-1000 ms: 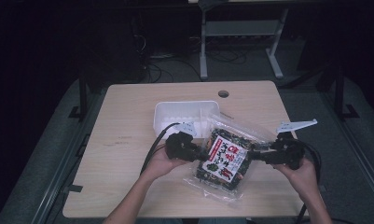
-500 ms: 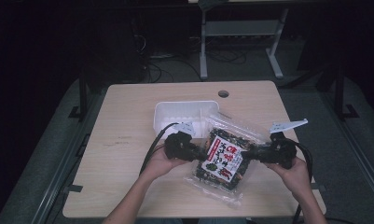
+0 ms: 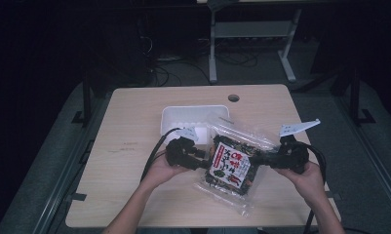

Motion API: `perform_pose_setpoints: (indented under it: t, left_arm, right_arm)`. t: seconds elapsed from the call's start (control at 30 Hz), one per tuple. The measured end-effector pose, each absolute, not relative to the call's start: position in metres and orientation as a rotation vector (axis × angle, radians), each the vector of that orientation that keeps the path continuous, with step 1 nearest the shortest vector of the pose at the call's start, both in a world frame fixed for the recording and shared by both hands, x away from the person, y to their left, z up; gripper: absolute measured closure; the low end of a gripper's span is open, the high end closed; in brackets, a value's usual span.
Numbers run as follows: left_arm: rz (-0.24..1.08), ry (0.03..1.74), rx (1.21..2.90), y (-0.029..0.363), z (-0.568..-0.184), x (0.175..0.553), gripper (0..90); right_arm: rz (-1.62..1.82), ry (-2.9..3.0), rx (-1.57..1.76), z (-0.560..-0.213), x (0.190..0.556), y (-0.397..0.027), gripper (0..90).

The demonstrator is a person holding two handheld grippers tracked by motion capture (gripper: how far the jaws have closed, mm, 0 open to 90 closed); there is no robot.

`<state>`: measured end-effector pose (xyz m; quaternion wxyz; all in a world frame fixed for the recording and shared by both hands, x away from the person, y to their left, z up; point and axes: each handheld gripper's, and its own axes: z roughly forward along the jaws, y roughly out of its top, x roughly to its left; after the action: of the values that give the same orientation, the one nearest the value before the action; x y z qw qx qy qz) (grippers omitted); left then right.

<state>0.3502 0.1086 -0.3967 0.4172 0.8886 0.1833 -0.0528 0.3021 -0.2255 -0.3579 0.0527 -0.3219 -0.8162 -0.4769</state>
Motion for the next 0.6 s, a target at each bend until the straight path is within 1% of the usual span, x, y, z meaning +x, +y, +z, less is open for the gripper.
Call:
perform_pose_setpoints:
  t: [0.03,0.1,0.13,0.23,0.6]
  left_arm:
    - [-0.118,0.468,2.234,0.111,-0.396,0.349,46.9]
    - [-0.103,0.477,2.229,0.116,-0.395,0.346,46.1]
    - [-0.088,0.488,2.236,0.121,-0.396,0.344,44.0]
    - [-0.070,0.497,2.240,0.126,-0.396,0.341,41.9]
    - [0.014,0.530,2.276,0.155,-0.396,0.325,39.7]
  right_arm:
    - [-1.453,-2.505,-0.974,-0.353,0.301,-0.224,75.0]
    - [-1.456,-2.517,-0.967,-0.350,0.301,-0.224,75.0]
    - [-1.459,-2.524,-0.966,-0.347,0.300,-0.224,75.1]
    - [-1.461,-2.546,-0.980,-0.342,0.300,-0.224,75.2]
    - [-1.495,-2.583,-1.012,-0.325,0.301,-0.222,75.5]
